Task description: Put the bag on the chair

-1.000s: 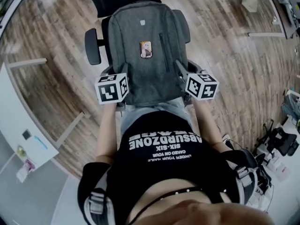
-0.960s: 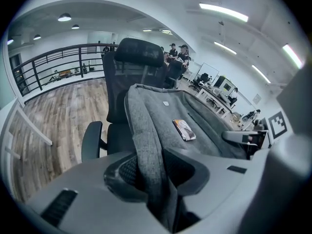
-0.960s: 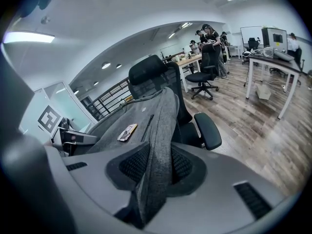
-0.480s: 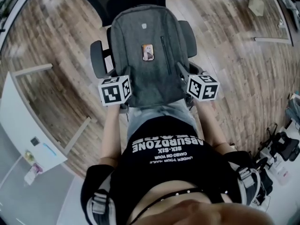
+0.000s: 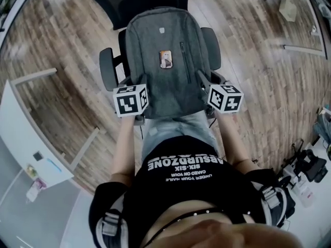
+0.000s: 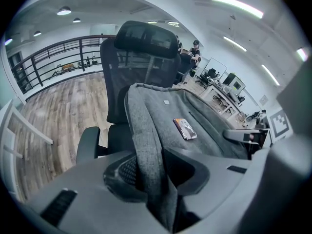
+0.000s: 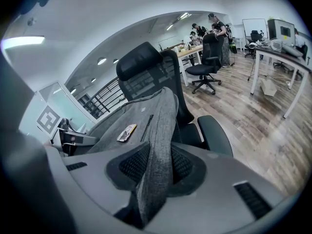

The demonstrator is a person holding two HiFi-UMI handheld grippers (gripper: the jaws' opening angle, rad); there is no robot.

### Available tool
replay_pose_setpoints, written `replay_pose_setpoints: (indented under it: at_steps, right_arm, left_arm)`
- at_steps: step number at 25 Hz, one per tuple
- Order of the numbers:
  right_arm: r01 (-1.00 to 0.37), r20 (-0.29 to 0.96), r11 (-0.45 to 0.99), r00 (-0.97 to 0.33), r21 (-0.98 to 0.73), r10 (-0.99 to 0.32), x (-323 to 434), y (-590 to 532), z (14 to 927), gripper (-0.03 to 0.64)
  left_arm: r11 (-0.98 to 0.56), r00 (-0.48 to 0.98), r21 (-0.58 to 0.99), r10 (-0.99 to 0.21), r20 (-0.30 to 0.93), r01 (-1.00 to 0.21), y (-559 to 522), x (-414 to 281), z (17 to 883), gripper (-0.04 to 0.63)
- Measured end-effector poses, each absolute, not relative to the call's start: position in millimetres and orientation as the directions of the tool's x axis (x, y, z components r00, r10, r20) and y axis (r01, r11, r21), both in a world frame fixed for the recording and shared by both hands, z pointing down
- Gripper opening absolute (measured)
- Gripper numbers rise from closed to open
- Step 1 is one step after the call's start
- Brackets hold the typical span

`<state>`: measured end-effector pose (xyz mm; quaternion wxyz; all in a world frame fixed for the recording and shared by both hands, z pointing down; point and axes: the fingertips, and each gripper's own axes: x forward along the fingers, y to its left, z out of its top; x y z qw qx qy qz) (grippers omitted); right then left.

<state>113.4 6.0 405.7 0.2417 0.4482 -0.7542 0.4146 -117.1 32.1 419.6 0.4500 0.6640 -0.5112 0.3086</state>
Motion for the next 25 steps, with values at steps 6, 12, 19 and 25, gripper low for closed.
replay_pose_setpoints:
  at_steps: [6, 12, 19, 25]
  right_arm:
    - [-0.873, 0.739, 0.255, -0.487, -0.415, -0.465, 109, -3, 425, 0.101]
    - [-0.871, 0.742, 0.267, -0.491, -0.412, -0.457, 101, -15, 452, 0.101]
    - [-0.874, 0.744, 0.265, -0.486, -0.407, -0.459, 100, -25, 474, 0.101]
    - [-0.875, 0.742, 0.257, -0.485, -0.411, -0.462, 102, -30, 492, 0.101]
  left_arm:
    - [-0.056, 0.275, 0.276, -0.393, 0.877, -0.960, 25, -122, 438, 0.101]
    - [-0.038, 0.260, 0.267, -0.399, 0.880, -0.963, 18, -129, 465, 0.101]
    - [-0.034, 0.253, 0.261, -0.397, 0.882, -0.965, 8, -130, 487, 0.101]
    - [-0.038, 0.249, 0.255, -0.391, 0.886, -0.966, 0, -128, 504, 0.101]
